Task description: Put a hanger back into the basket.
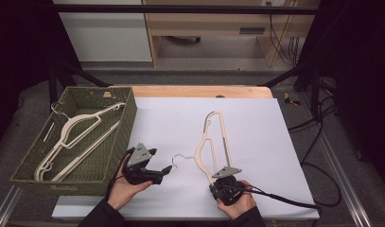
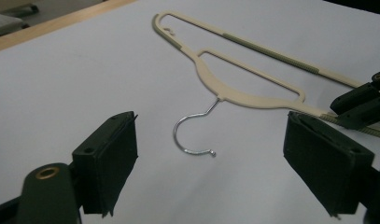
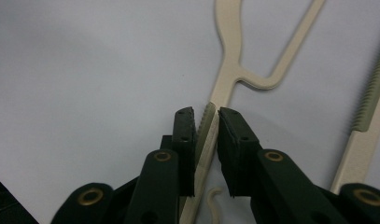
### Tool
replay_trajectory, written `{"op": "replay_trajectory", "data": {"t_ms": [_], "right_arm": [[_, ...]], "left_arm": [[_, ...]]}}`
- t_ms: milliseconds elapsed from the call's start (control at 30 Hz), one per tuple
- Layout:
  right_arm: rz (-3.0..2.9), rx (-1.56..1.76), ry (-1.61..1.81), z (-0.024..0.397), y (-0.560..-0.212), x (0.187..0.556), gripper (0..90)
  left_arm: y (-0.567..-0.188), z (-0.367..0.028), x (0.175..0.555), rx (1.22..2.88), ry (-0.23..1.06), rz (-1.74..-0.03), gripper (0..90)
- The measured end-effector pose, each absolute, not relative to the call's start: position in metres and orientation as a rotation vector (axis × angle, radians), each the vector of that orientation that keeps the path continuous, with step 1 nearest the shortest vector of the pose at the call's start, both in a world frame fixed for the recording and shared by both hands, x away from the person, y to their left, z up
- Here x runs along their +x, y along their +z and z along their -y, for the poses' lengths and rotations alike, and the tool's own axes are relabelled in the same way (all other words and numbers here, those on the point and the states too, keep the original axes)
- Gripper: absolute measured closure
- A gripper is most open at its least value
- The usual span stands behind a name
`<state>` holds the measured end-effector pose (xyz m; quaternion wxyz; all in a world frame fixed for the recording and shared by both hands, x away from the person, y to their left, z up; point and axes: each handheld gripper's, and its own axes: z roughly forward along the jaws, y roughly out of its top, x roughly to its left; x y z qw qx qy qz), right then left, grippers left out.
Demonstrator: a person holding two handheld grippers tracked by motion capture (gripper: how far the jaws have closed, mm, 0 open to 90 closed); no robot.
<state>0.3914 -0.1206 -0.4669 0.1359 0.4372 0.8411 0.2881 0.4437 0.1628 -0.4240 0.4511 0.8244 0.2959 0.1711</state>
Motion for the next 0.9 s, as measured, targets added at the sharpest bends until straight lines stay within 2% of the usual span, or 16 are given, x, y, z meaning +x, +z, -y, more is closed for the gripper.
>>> {"op": "replay_trajectory", "data": {"t_ms": [100,300,467,567,833,900], "right_arm": [[-2.431,1.238,0.863,0.123,-0.467,0.391,67.6],[-2.444,1.232,0.885,0.129,-0.470,0.388,68.0],[-2.442,1.227,0.881,0.129,-0.471,0.388,68.4],[-2.450,1.228,0.883,0.129,-0.470,0.388,68.5],[-2.457,1.228,0.889,0.129,-0.470,0.389,68.9],[-2.459,1.226,0.890,0.129,-0.470,0.389,68.9]], "left_arm": [[-0.427,-0.148,0.456,2.082,0.390,-0.688,20.5],[-0.444,-0.122,0.484,2.164,0.302,-0.639,32.2],[-0.460,-0.107,0.505,2.234,0.299,-0.616,38.5],[-0.468,-0.101,0.516,2.251,0.281,-0.618,45.1],[-0.477,-0.095,0.524,2.297,0.266,-0.582,63.9],[-0.477,-0.095,0.524,2.298,0.256,-0.568,65.6]]}}
